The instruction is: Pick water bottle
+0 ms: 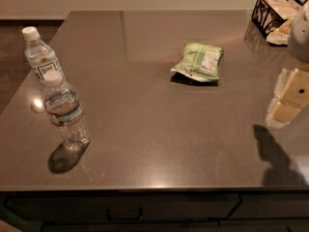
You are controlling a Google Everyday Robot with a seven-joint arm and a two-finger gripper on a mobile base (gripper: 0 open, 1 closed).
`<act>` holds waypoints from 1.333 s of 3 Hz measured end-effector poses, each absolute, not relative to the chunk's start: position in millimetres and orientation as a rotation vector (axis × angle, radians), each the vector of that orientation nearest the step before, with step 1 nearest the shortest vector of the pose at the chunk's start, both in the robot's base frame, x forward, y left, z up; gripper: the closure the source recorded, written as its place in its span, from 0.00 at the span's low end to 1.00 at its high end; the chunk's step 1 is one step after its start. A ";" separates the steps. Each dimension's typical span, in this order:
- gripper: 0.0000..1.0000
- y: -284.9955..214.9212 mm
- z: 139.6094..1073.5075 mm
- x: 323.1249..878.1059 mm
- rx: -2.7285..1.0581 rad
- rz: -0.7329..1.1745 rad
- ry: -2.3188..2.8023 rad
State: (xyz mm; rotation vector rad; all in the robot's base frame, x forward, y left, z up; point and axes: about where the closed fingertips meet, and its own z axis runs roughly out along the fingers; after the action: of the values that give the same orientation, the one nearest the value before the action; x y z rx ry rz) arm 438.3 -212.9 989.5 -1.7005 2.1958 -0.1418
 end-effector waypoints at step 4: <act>0.00 -125.6 997.2 456.1 -1.753 0.231 2.003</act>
Offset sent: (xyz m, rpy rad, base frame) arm 0.0020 0.0051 0.0000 0.0142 0.0396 0.0263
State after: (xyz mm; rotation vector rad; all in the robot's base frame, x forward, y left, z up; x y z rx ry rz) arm 456.1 -125.6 997.2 -1.7534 2.0034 0.2308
